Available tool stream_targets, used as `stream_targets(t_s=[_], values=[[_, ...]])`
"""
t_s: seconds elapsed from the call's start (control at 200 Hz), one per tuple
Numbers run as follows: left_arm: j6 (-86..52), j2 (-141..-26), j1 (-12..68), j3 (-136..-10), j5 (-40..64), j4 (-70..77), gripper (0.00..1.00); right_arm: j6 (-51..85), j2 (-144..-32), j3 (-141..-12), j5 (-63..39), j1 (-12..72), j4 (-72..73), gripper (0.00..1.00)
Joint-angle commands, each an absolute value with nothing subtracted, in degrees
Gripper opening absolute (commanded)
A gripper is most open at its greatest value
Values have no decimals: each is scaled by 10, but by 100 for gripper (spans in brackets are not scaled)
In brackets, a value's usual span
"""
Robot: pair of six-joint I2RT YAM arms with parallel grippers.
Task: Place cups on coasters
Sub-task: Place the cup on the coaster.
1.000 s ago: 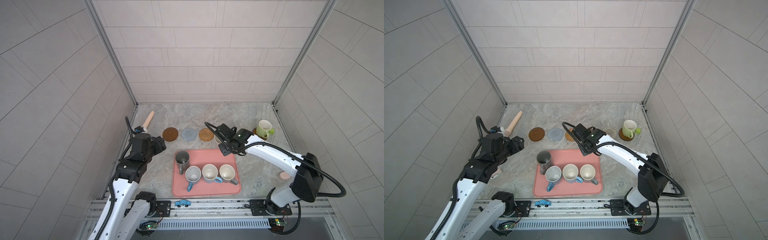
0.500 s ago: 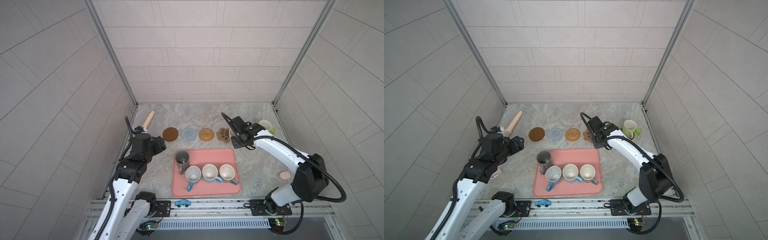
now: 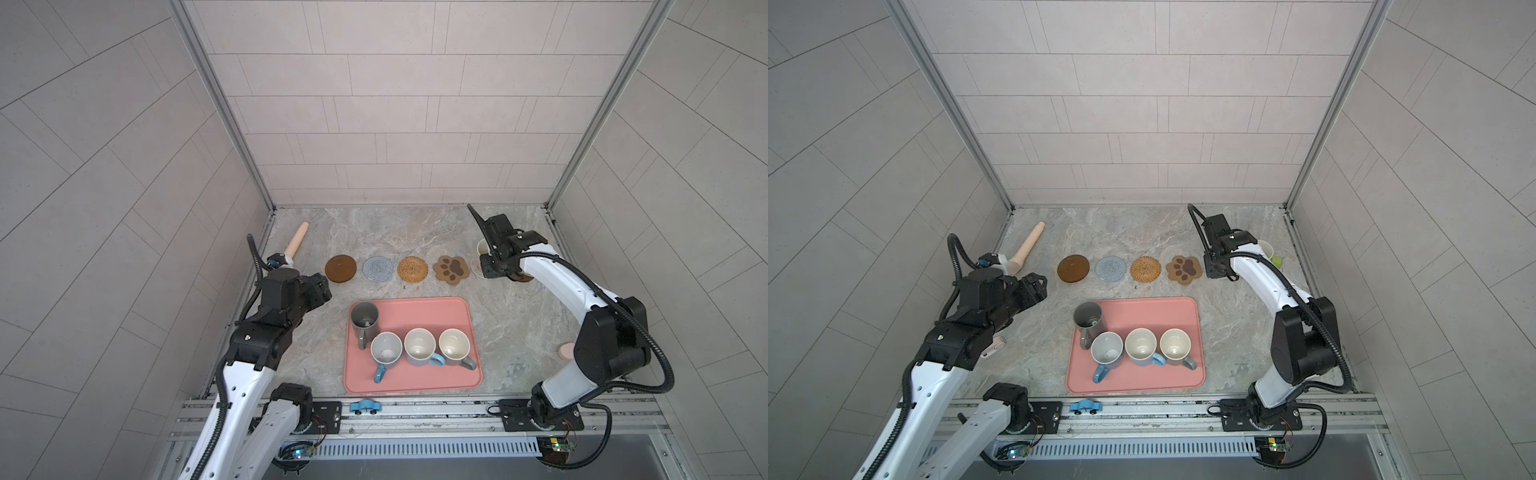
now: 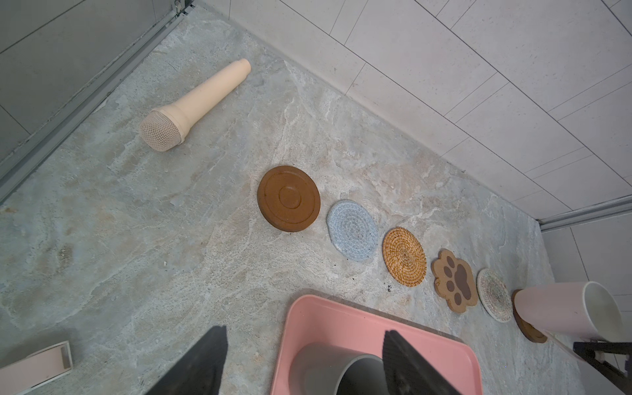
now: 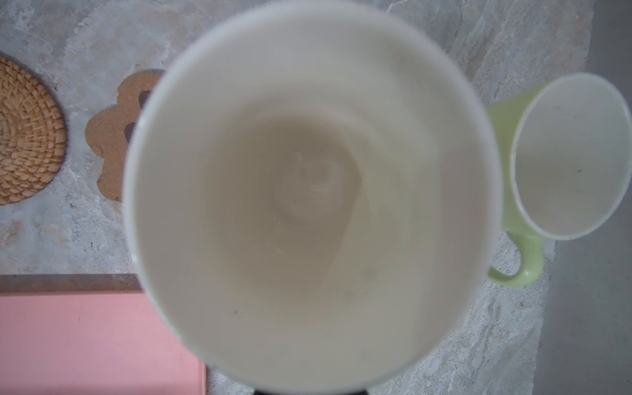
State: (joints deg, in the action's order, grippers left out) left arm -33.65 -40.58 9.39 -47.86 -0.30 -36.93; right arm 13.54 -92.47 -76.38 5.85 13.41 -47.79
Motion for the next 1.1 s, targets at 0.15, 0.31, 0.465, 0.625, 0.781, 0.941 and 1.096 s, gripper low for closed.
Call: stream_targets(t_s=[0.15, 0.31, 0.465, 0.625, 0.781, 0.941, 1.096], values=[[-337, -400, 92, -486, -13, -383, 79, 105, -972, -818, 50, 114, -448, 4], [-336, -397, 92, -486, -13, -387, 79, 89, -996, -842, 40, 106, -453, 4], [-337, -392, 91, -485, -13, -388, 79, 84, -1009, -849, 32, 97, -456, 4], [-337, -389, 92, -484, -14, -389, 79, 84, -1010, -840, 23, 87, -451, 4], [-337, -388, 91, -484, -14, -390, 79, 82, -1009, -832, 20, 82, -448, 4], [-339, -384, 92, -480, -15, -390, 79, 80, -1012, -830, 16, 79, -448, 4], [-342, -381, 91, -477, -16, -391, 79, 78, -1016, -829, 15, 77, -449, 4]])
